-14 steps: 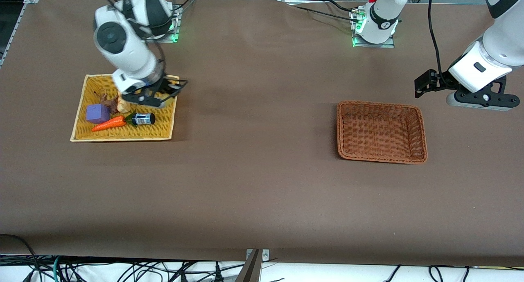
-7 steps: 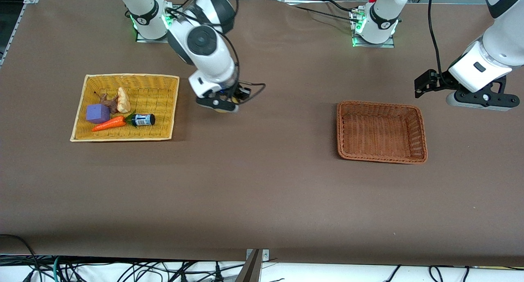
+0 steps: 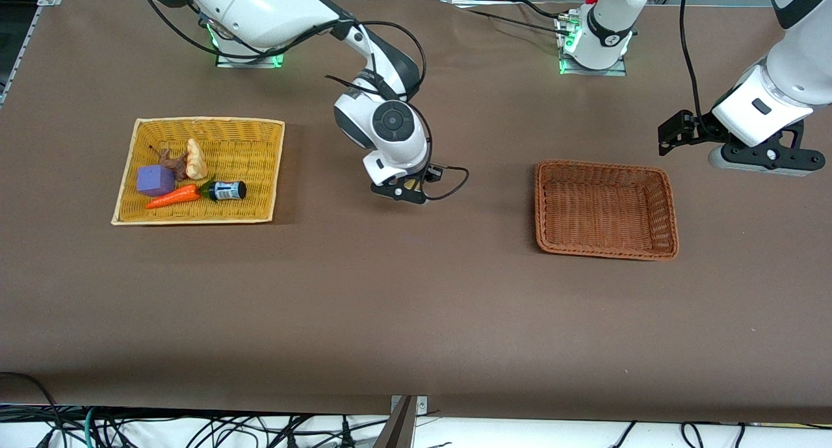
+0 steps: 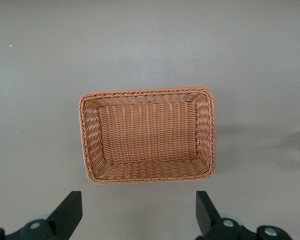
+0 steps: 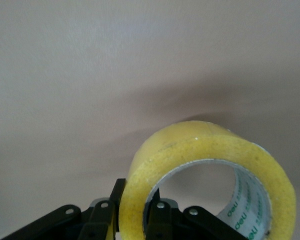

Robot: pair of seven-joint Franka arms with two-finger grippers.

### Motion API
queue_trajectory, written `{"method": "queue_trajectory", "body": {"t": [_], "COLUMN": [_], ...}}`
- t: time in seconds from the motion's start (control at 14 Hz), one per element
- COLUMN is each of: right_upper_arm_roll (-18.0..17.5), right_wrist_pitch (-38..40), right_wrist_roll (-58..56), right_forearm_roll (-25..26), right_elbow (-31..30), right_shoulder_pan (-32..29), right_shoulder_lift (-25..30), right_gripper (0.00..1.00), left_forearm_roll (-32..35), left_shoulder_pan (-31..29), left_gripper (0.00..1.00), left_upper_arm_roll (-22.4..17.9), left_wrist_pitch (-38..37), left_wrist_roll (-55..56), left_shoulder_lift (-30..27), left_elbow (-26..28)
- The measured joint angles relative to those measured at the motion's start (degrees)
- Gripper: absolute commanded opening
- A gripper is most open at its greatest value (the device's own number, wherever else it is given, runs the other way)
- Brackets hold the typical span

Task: Transfer tape with both arms
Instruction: 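Carry the tape roll with the right gripper toward the table middle, then set the tape down and open the right gripper while the left gripper approaches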

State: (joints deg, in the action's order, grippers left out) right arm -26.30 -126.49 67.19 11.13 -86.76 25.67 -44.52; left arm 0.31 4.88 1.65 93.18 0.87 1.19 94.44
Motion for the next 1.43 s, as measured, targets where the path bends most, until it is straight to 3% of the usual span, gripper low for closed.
{"method": "queue_trajectory", "body": {"t": [0.36,0.64,0.71,0.86,1.0,1.14,1.43], "right_upper_arm_roll": [2.78,3.12,3.13,3.13,3.12,3.08,3.54], "right_wrist_pitch": [-3.06,-3.24,-3.24,-3.24,-3.23,-2.50,6.87], "right_wrist_roll": [0.04,0.04,0.04,0.05,0.00,0.00,-7.68], "right_forearm_roll": [0.02,0.02,0.02,0.02,1.33,5.72,8.51], "right_elbow": [0.24,0.45,0.51,0.94,1.53,2.98,9.42], "right_shoulder_pan": [3.40,3.61,3.61,3.65,3.80,4.10,3.07], "right_shoulder_lift": [-2.81,-3.01,-3.01,-3.00,-2.97,-2.73,0.63], "right_gripper": [0.03,0.39,0.55,1.00,1.00,1.00,1.00], "left_forearm_roll": [0.00,0.00,0.00,0.00,0.00,0.00,-0.02], "left_shoulder_pan": [0.00,0.00,0.00,0.00,0.00,0.00,0.17], "left_gripper": [1.00,1.00,1.00,1.00,1.00,1.00,1.00], "left_upper_arm_roll": [0.00,0.00,0.00,0.00,0.00,0.00,2.93], "left_wrist_pitch": [-0.01,-0.01,-0.01,-0.01,-0.03,-0.03,-1.14], "left_wrist_roll": [0.00,0.00,0.00,0.00,0.00,0.00,0.00], "left_shoulder_lift": [0.00,0.00,0.00,0.00,0.00,0.00,0.02], "left_elbow": [0.00,0.00,0.00,0.00,0.00,0.00,0.00]}}
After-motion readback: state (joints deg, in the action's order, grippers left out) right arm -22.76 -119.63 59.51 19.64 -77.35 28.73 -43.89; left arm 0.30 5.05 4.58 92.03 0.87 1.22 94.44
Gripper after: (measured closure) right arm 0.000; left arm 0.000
